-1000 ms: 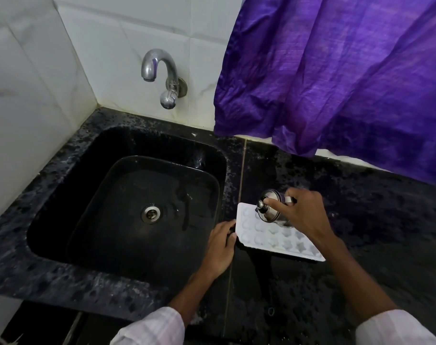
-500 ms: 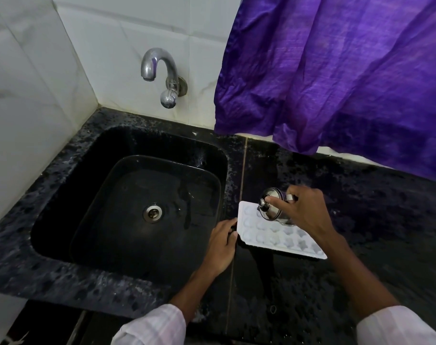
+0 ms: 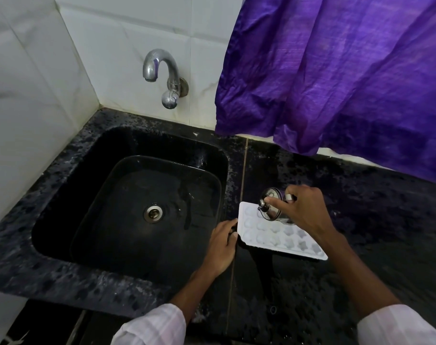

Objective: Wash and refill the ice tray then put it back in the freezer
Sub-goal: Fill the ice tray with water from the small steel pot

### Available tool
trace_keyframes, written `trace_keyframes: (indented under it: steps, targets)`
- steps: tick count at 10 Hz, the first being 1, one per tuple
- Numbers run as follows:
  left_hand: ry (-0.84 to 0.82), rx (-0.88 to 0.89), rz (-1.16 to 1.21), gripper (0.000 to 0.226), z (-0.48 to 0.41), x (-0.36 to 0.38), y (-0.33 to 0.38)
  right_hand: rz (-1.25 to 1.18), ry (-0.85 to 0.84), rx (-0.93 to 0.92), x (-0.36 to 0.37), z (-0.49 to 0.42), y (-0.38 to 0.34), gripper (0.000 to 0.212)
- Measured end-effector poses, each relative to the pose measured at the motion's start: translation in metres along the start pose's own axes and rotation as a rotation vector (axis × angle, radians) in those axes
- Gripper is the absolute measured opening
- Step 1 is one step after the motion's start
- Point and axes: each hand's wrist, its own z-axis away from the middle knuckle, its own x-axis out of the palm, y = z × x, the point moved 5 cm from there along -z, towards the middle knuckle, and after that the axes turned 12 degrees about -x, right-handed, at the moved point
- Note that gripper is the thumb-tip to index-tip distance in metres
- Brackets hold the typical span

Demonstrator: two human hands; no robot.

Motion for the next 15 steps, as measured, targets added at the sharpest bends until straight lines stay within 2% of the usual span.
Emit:
trace_keyframes:
  steps: [10, 15]
  targets:
    - [0.011, 0.026, -0.01, 0.039, 0.0, -0.001, -0.002, -0.004, -0.006, -0.037, 0.0, -0.005, -0.006, 0.06]
    - [0.009, 0.055, -0.011, 0.038, 0.001, -0.001, -0.002, -0.006, -0.018, -0.017, 0.0, 0.019, -0.008, 0.064]
